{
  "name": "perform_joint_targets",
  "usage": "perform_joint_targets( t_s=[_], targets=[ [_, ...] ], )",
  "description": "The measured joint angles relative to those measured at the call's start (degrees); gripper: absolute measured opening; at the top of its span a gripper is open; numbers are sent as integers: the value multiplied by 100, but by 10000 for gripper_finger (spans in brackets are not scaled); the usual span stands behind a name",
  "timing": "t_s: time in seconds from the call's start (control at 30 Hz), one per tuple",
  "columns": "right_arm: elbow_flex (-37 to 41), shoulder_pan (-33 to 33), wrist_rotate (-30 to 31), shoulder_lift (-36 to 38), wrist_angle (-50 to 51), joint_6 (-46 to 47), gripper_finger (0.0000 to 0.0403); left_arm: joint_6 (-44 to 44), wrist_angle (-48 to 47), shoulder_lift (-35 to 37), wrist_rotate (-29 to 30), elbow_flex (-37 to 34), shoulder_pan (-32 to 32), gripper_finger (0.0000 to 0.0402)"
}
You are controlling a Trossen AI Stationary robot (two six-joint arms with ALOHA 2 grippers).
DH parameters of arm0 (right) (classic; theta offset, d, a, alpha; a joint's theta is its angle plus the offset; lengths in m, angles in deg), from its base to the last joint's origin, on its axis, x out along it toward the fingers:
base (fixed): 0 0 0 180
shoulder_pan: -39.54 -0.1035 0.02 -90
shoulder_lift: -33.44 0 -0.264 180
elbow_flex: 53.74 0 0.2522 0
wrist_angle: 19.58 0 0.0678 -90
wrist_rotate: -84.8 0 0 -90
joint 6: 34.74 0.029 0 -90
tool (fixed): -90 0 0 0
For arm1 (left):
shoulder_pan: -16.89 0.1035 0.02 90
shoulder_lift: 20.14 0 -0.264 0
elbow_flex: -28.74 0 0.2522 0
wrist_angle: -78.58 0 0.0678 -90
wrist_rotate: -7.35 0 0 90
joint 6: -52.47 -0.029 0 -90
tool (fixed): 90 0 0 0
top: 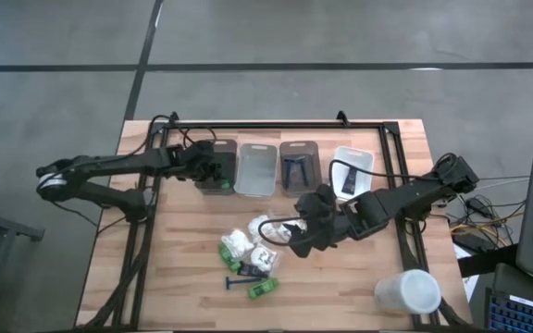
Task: Pick & Place Travel size toiletries
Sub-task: Put the green shampoo into the left black bin
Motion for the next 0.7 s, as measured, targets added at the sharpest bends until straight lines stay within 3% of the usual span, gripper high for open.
perform_joint_targets(
  t_s=[0.33, 0.6, 0.7],
  targets=[
    [0, 0, 2, 0, -4, -20, 320, -1183, 4, 738, -1049, -2, -460, 245],
    [2, 0, 4, -2, -34, 2, 336, -1021, 12, 1122, -940, -10, -1442, 245],
    [2, 0, 6, -2, -75, 2, 343, -1406, 107, 1143, -986, -17, -1896, 245]
  ],
)
